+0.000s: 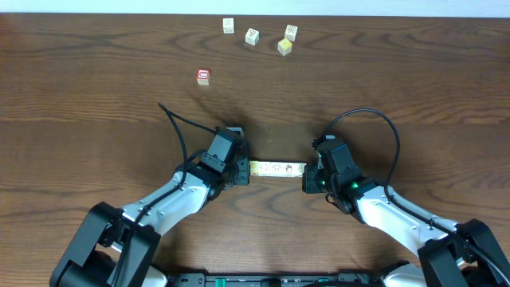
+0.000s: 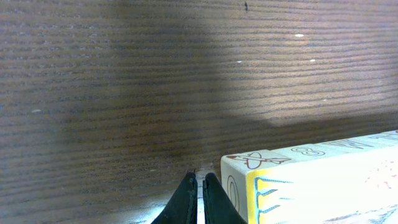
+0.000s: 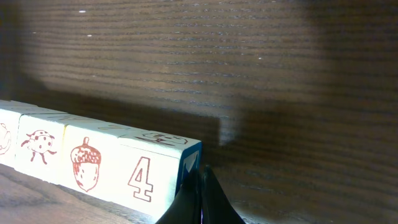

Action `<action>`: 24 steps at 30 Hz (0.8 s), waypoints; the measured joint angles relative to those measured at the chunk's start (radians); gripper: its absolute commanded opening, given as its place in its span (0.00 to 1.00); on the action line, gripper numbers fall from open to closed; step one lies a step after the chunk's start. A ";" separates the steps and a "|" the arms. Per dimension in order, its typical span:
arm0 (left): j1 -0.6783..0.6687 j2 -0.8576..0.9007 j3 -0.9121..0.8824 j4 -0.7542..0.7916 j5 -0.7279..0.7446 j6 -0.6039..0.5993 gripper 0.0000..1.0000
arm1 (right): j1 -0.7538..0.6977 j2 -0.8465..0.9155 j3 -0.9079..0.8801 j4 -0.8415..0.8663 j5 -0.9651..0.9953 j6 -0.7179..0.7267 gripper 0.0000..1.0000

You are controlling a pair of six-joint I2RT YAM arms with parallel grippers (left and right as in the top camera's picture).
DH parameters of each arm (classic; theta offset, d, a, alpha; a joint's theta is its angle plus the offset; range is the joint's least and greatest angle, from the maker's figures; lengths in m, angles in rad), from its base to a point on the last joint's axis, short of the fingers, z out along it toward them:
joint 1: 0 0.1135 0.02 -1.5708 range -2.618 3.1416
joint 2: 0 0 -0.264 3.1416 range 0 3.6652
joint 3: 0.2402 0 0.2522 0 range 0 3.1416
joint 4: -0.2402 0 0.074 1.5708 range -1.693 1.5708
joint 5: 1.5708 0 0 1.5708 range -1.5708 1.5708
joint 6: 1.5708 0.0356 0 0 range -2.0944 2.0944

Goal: Lift 5 blocks

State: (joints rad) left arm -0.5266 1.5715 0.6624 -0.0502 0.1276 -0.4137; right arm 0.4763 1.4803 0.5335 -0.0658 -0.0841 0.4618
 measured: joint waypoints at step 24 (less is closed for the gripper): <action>0.001 0.000 0.000 -0.013 0.087 0.004 0.07 | 0.000 0.000 0.000 -0.001 0.000 0.000 0.01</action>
State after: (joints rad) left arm -0.5255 1.5715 0.6624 -0.0635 0.2150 -0.4095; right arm 0.4763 1.4803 0.5335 -0.0666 -0.0841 0.4618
